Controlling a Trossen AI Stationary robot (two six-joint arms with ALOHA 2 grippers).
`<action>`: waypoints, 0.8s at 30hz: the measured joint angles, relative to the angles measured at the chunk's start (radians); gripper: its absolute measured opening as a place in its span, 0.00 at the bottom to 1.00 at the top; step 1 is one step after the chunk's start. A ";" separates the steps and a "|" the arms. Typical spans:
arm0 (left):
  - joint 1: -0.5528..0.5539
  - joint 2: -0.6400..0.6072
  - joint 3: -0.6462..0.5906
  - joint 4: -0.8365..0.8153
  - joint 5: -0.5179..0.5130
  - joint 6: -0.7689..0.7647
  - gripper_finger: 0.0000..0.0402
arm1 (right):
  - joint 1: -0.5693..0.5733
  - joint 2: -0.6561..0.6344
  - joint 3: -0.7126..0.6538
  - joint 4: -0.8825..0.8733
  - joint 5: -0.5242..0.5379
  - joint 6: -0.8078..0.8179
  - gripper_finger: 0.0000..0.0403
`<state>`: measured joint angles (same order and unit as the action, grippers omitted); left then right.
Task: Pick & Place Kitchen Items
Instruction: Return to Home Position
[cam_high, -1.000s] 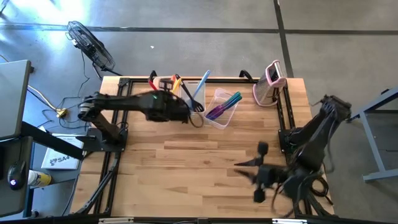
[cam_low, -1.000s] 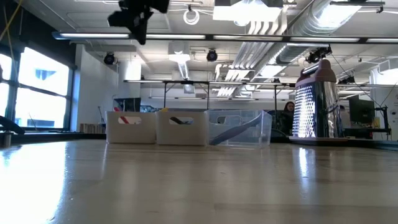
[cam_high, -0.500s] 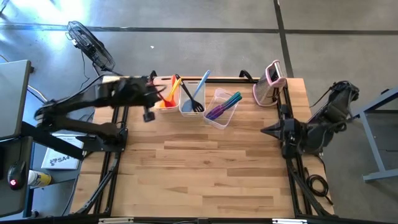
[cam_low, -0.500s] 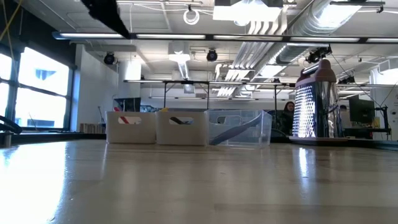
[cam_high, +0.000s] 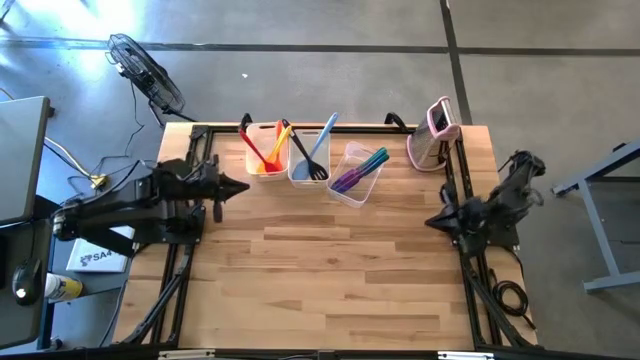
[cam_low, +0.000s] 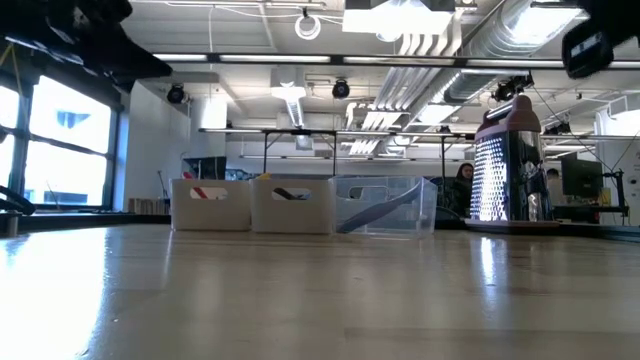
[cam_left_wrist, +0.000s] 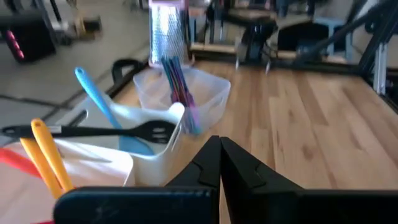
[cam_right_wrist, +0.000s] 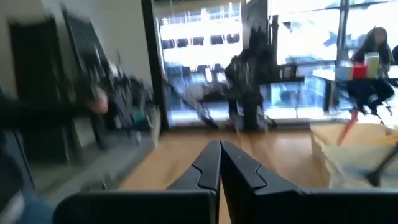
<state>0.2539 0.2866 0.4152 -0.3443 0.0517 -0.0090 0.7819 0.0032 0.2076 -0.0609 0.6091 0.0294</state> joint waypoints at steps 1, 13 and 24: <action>0.000 -0.030 -0.026 0.022 0.002 -0.002 0.00 | -0.004 0.008 -0.025 -0.001 0.010 -0.004 0.01; 0.000 -0.235 -0.331 0.278 0.148 -0.104 0.00 | -0.151 0.005 -0.164 0.037 -0.012 0.142 0.01; -0.001 -0.224 -0.397 0.381 0.152 -0.077 0.00 | -0.271 0.041 -0.166 0.039 -0.061 0.124 0.01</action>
<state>0.2531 0.0622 0.0185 0.0369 0.2035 -0.0864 0.5113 0.0438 0.0418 -0.0222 0.5479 0.1534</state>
